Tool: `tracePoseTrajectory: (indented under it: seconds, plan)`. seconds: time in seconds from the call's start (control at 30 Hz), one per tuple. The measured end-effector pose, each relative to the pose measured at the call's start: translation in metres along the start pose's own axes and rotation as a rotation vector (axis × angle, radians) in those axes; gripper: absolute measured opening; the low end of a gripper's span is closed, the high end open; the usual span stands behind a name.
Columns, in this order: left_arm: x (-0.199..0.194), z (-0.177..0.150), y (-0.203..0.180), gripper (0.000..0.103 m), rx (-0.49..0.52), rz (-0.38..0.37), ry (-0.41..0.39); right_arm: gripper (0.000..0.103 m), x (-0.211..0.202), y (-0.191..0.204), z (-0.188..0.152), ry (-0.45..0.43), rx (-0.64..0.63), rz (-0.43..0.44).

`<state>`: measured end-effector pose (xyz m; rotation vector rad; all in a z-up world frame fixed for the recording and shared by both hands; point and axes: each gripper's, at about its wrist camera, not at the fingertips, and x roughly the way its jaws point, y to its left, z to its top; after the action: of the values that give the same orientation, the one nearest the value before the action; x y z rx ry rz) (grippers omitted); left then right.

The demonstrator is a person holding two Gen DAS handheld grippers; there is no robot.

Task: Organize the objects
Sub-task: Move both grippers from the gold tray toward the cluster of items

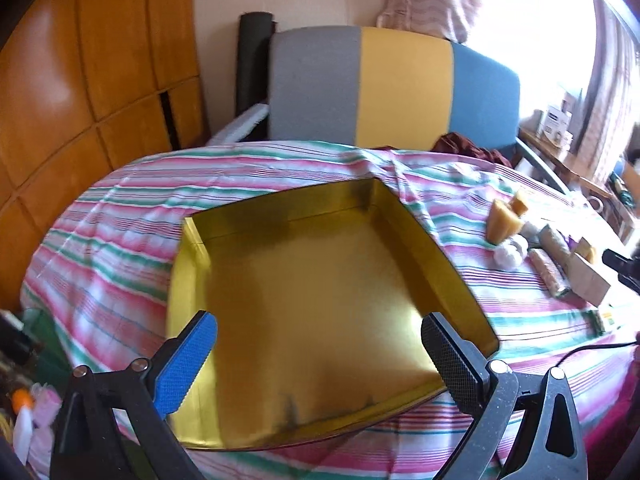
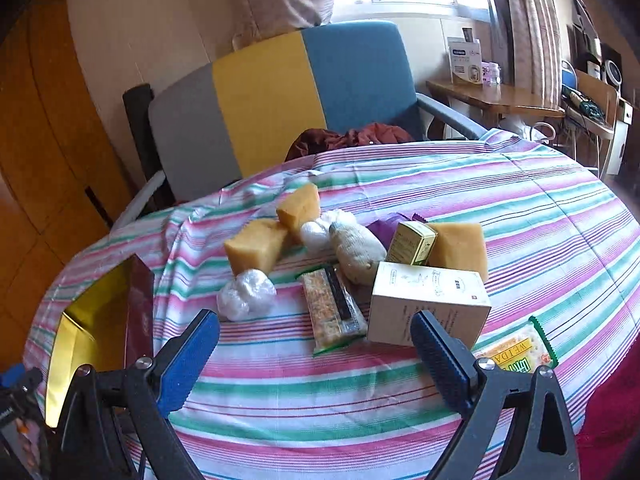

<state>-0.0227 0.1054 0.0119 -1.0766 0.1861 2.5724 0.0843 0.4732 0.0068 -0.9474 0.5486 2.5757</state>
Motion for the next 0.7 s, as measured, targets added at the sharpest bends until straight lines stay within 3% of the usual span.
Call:
tracePoseTrajectory:
  seconds: [0.33, 0.5, 0.63, 0.7]
  plan:
    - [0.015, 0.034, -0.073, 0.103, 0.203, -0.092, -0.009, 0.098, -0.002, -0.008, 0.002, 0.003, 0.040, 0.030]
    - [0.029, 0.047, -0.118, 0.103, 0.339, -0.152, -0.019, 0.098, 0.003, -0.025, 0.002, 0.034, 0.130, 0.006]
    - [0.047, 0.063, -0.148, 0.103, 0.326, -0.230, -0.005, 0.098, 0.005, -0.044, 0.000, 0.055, 0.237, 0.033]
    - [0.057, 0.070, -0.163, 0.103, 0.331, -0.231, -0.005, 0.098, 0.005, -0.051, 0.000, 0.059, 0.276, 0.050]
